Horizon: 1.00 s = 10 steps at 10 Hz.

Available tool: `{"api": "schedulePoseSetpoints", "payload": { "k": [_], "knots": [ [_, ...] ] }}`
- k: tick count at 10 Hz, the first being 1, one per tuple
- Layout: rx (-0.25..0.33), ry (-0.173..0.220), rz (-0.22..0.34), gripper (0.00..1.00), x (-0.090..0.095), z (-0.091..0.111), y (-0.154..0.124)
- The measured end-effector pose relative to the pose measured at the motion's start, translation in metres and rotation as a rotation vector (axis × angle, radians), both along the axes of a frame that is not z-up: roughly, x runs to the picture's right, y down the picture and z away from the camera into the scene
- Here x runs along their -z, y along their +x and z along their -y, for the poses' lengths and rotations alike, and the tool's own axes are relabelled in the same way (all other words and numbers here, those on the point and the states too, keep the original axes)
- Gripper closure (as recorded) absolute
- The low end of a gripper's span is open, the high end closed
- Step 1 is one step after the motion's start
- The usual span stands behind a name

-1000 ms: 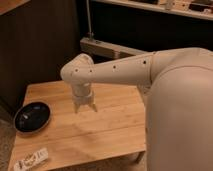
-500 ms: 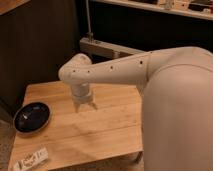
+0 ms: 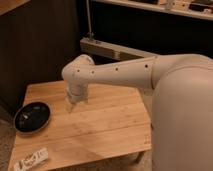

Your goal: Place the bottle in the ceramic bowl

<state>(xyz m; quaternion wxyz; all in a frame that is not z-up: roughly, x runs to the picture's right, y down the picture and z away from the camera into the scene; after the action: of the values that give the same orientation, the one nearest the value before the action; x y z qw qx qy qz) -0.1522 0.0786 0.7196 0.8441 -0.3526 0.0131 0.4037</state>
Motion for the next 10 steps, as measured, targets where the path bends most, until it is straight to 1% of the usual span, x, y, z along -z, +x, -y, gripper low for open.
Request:
{"api": "schedulePoseSetpoints", "payload": {
  "k": [1, 2, 3, 4, 5, 6, 8, 9, 10],
  "knots": [
    [0.061, -0.036, 0.147, 0.35, 0.003, -0.003, -0.005],
    [0.132, -0.079, 0.326, 0.35, 0.006, -0.008, -0.009],
    [0.192, -0.102, 0.466, 0.35, 0.008, -0.012, -0.012],
    [0.243, -0.107, 0.561, 0.35, 0.011, -0.017, -0.013],
    [0.313, -0.091, 0.663, 0.35, 0.017, -0.025, -0.015],
    [0.371, -0.111, 0.72, 0.35, 0.022, -0.033, -0.012],
    [0.449, -0.186, 0.792, 0.35, 0.027, -0.043, -0.017],
    [0.478, -0.22, 0.815, 0.35, 0.028, -0.046, -0.014],
    [0.485, -0.228, 0.82, 0.35, 0.029, -0.046, -0.013]
  ]
}}
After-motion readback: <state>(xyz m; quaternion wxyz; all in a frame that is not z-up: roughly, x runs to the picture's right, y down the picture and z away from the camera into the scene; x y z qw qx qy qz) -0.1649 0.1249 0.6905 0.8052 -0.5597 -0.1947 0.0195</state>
